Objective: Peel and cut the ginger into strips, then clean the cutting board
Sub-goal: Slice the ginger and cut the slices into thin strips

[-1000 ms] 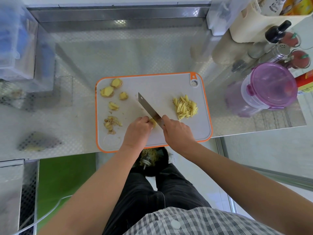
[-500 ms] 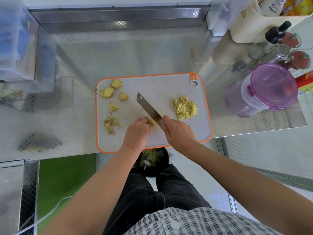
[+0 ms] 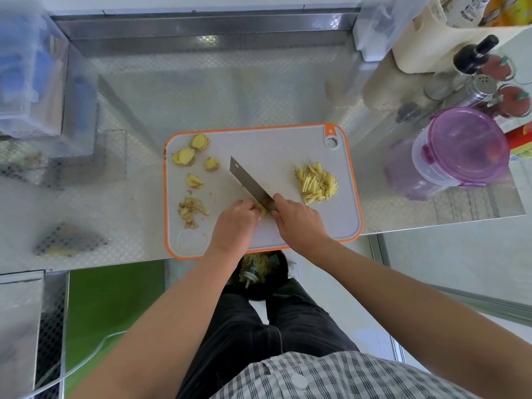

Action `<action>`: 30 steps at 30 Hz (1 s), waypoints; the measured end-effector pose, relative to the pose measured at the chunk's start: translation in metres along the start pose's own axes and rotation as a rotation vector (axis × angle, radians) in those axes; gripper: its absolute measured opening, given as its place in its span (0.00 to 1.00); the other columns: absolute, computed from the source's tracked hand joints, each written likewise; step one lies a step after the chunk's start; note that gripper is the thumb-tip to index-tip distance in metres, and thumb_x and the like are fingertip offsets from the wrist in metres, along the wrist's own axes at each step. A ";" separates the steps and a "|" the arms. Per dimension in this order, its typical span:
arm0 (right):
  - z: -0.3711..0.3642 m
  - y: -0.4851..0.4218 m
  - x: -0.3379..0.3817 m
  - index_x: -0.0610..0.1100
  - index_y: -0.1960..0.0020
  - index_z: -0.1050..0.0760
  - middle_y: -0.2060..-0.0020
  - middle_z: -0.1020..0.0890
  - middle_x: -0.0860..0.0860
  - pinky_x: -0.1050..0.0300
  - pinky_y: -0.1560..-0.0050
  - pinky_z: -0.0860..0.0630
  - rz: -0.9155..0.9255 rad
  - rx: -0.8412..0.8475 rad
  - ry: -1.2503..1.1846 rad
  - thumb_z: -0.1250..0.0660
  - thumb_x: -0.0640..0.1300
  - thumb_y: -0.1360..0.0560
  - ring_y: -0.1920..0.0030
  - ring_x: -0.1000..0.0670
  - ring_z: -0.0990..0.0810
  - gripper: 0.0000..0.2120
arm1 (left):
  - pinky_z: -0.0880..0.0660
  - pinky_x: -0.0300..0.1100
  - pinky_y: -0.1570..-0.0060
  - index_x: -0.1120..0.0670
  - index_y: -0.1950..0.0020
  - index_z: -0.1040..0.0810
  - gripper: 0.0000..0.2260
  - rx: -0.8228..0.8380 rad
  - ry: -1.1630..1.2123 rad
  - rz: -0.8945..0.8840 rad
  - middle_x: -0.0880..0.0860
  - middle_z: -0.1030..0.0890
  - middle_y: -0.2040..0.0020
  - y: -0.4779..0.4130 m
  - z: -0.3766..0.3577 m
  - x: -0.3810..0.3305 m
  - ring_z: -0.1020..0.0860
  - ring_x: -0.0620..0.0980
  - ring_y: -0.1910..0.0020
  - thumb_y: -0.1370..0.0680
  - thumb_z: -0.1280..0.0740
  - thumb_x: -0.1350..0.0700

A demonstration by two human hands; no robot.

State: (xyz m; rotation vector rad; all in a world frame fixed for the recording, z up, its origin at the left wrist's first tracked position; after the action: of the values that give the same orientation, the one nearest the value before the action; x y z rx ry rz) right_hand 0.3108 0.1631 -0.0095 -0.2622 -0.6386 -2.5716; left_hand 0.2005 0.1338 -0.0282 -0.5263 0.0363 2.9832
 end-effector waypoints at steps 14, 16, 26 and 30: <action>0.005 0.005 0.000 0.43 0.44 0.36 0.63 0.28 0.49 0.53 0.65 0.34 0.021 0.010 0.014 0.48 0.43 0.19 0.64 0.42 0.27 0.06 | 0.25 0.44 0.78 0.59 0.66 0.19 0.14 0.005 -0.034 -0.014 0.53 0.24 0.69 -0.001 -0.001 0.001 0.24 0.55 0.70 0.45 0.21 0.71; 0.003 0.003 0.003 0.43 0.43 0.36 0.62 0.29 0.49 0.53 0.66 0.35 0.005 0.012 0.035 0.48 0.42 0.19 0.65 0.42 0.28 0.06 | 0.26 0.44 0.79 0.59 0.67 0.20 0.14 0.004 -0.026 -0.015 0.53 0.25 0.69 -0.001 -0.002 0.001 0.25 0.55 0.71 0.45 0.21 0.71; 0.012 0.007 -0.003 0.43 0.44 0.36 0.58 0.24 0.48 0.51 0.64 0.31 0.036 -0.035 -0.045 0.48 0.45 0.18 0.63 0.42 0.26 0.07 | 0.27 0.43 0.79 0.59 0.68 0.21 0.13 0.017 -0.045 0.003 0.54 0.25 0.68 0.000 -0.007 0.004 0.25 0.54 0.70 0.45 0.21 0.72; 0.011 0.010 0.000 0.44 0.44 0.36 0.63 0.28 0.49 0.52 0.66 0.33 0.071 0.010 0.029 0.48 0.44 0.18 0.65 0.42 0.28 0.06 | 0.26 0.43 0.78 0.59 0.67 0.19 0.13 0.003 -0.036 0.000 0.54 0.24 0.67 0.000 -0.005 0.003 0.25 0.54 0.70 0.44 0.21 0.71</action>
State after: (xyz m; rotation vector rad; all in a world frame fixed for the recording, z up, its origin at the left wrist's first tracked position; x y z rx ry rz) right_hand 0.3164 0.1605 0.0037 -0.2392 -0.6199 -2.4995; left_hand 0.1990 0.1338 -0.0344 -0.4715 0.0370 2.9913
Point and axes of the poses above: each hand's wrist, its own y-axis away from the middle knuckle, its own z-axis out of the back of the hand, x = y × z, the point moved 6 cm from there along -y, towards the middle knuckle
